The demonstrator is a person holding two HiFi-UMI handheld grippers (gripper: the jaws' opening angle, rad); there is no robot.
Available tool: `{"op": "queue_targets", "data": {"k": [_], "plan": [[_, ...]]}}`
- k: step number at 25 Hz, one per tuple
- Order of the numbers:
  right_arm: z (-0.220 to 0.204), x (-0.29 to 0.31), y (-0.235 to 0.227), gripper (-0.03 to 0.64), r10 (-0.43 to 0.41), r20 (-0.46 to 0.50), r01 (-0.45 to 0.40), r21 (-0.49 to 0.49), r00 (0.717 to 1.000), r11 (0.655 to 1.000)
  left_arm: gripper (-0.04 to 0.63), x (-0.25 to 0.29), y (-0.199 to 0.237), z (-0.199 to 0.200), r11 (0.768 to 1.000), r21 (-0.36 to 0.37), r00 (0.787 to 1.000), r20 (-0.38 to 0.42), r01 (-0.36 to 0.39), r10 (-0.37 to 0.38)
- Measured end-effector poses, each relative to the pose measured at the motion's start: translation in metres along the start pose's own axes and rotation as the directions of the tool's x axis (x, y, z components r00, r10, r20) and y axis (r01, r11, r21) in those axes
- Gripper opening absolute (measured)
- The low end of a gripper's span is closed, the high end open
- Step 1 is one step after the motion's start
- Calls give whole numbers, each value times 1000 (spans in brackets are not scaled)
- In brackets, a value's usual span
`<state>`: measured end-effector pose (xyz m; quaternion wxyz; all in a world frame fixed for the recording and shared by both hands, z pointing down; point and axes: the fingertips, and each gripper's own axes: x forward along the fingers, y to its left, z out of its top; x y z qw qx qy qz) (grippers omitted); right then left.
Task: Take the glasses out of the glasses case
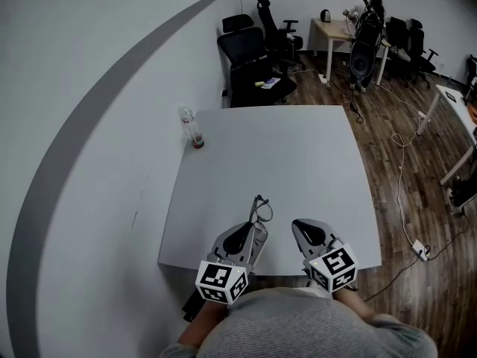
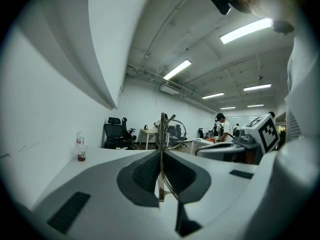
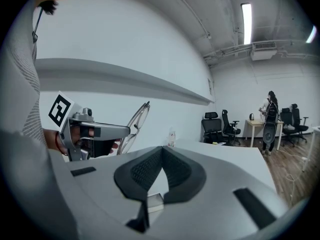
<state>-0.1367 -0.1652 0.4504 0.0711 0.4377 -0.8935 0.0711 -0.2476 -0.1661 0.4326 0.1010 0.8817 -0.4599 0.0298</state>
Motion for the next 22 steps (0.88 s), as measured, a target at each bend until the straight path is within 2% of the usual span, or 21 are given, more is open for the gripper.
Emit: {"op": "queue_targets", "data": {"k": [22], "plan": [[4,6,-10,12,-11,27,10,31,1000,999,25,8,12,1,999,-32,1000,10,-5,6]]}}
